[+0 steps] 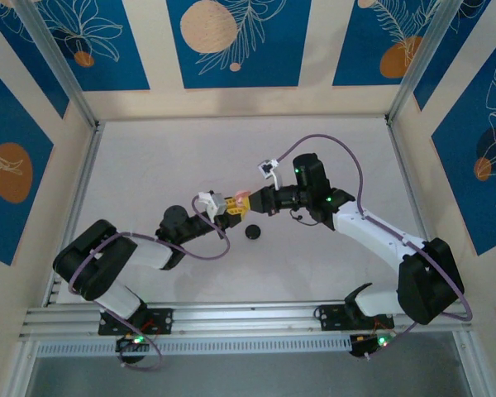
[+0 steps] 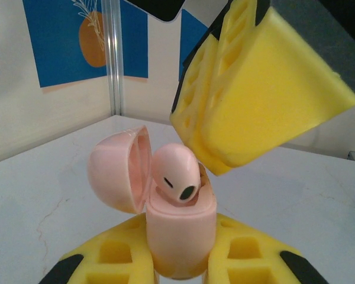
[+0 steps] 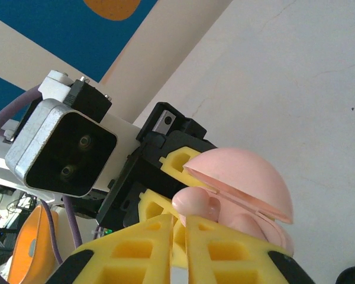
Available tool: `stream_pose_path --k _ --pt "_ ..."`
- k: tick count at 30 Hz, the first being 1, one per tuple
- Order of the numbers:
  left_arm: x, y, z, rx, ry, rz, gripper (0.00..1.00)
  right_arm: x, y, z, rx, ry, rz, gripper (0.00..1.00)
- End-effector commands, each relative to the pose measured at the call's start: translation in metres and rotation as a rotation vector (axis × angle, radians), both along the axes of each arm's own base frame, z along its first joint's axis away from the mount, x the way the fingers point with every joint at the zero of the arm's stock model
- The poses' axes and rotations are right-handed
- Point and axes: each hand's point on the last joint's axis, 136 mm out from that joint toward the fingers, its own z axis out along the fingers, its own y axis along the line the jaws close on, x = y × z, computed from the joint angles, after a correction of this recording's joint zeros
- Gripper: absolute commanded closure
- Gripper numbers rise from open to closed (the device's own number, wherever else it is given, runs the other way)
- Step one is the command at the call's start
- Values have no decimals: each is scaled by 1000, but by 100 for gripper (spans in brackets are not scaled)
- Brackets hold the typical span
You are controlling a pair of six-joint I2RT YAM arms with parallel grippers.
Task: Insert the wireless bluetooth earbuds into the charging case
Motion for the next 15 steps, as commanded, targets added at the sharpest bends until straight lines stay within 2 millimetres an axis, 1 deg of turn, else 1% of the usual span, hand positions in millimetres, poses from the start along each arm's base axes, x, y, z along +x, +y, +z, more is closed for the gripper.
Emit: stream_pose_path --k 1,6,10,13,15 --pt "-8 -3 12 -7 -54 -32 90 2 4 13 8 -42 5 84" --pt "-8 -5 11 1 -53 -36 91 -2 3 19 14 -65 14 82" --pt "-9 -5 10 7 -53 -42 90 -7 -3 31 25 -112 17 78" --pt "-9 -6 11 6 -55 -47 91 -8 -7 41 30 -145 11 77" --pt "-11 -6 12 5 -57 -59 91 -5 -12 42 1 -158 -12 74"
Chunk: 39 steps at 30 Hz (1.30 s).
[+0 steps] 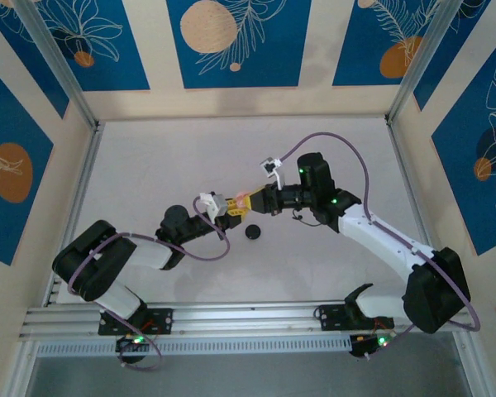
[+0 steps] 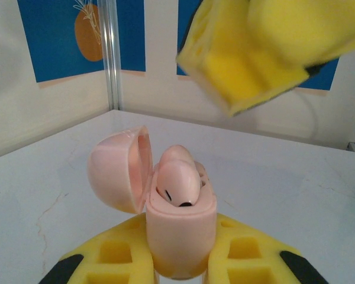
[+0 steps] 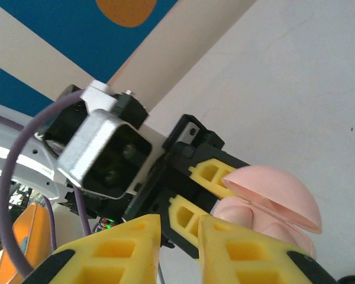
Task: Insert the wireless bluetooth earbuds into the charging case
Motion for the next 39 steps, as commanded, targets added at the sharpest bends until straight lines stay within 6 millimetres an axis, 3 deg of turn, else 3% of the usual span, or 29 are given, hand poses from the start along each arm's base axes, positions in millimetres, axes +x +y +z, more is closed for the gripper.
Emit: stream_pose_path --k 1,6,11,19,26,31,33,36,39 --pt "-12 -6 17 -23 -59 -66 90 5 -10 18 -30 -71 -32 70" --pt "-29 -14 22 -31 -71 -182 91 14 -28 23 -42 -68 -38 45" --pt "-38 -19 30 -66 -67 -265 90 9 -23 20 -9 -3 69 37" --pt "-35 -22 33 -80 -57 -266 90 0 -13 6 20 78 168 37" --pt "-14 -16 27 -74 3 -136 90 -28 -16 20 102 52 280 52" --pt "-4 -11 20 -58 56 -66 90 -34 -27 19 111 32 243 59" --pt "4 -7 16 -53 104 -19 89 -26 -31 13 82 38 180 60" --pt "19 4 4 -54 243 70 89 5 -44 -13 -73 106 -48 53" --pt "34 23 -15 -56 449 169 89 23 -56 -38 -213 224 -201 51"
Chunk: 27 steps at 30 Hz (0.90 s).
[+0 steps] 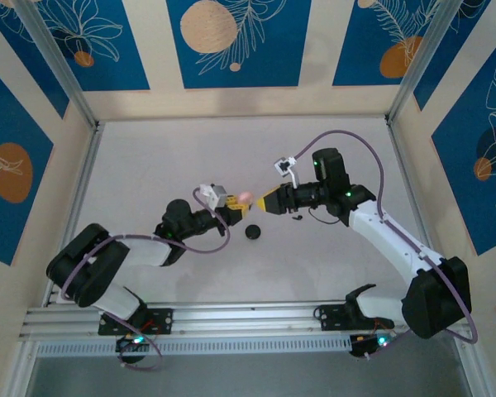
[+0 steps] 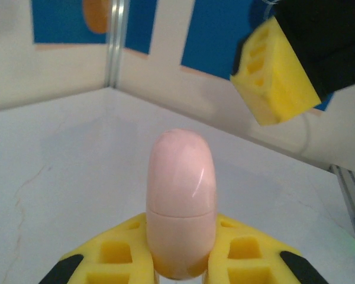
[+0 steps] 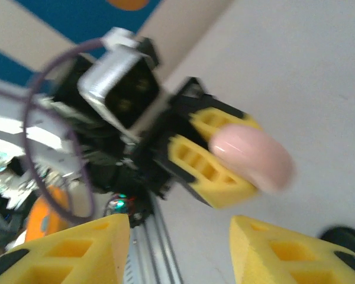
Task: Insert the wireless bluetooth earbuds into the charging case
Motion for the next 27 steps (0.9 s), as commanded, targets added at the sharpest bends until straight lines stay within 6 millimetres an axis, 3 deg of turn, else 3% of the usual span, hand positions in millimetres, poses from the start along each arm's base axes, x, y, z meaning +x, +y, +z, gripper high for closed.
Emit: stream_pose_path --k 1,8,13,19,27 --pt "23 24 -22 -6 281 146 89 23 -20 -35 -212 149 -222 50" --pt "29 66 -72 74 756 297 89 22 -19 -95 -536 406 -360 43" --pt "24 90 -94 99 950 359 88 14 -5 -133 -698 544 -372 37" --pt "17 104 -115 134 1111 371 87 13 8 -170 -884 588 -347 34" --pt "13 118 -129 125 1207 385 85 13 11 -199 -1019 604 -329 33"
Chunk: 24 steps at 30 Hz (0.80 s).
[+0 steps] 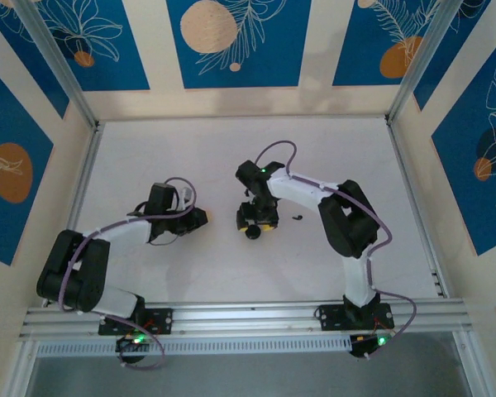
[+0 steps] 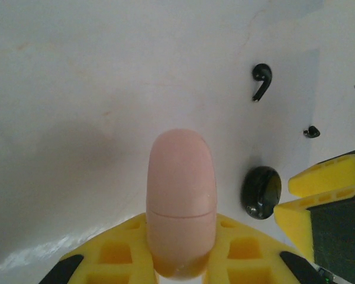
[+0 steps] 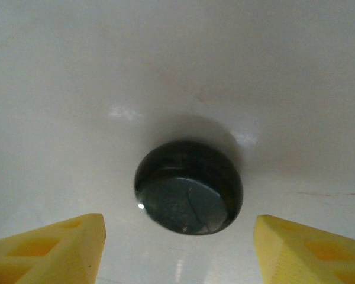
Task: Insert the wireless bluetooth earbuds into the charging case
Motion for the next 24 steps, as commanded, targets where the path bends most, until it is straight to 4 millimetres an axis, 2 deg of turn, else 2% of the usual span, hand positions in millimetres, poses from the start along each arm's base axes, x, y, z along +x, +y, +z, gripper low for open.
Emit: stream_pose_path --k 1,6,11,15,18,24 --pt "-2 3 -2 -28 66 4 84 -4 -7 -3 -72 26 -3 33" --pt "-4 7 -9 -41 103 13 83 -3 -3 -13 -80 42 7 38" --pt "-6 11 -14 -38 128 20 77 -1 3 -19 -63 46 18 43" --pt "-8 18 -17 -13 140 31 68 0 4 -21 -59 46 23 48" --pt "-10 24 -16 17 140 41 60 0 3 -22 -64 45 26 49" --pt "-12 39 -4 113 99 56 47 3 1 -15 -55 -8 36 55"
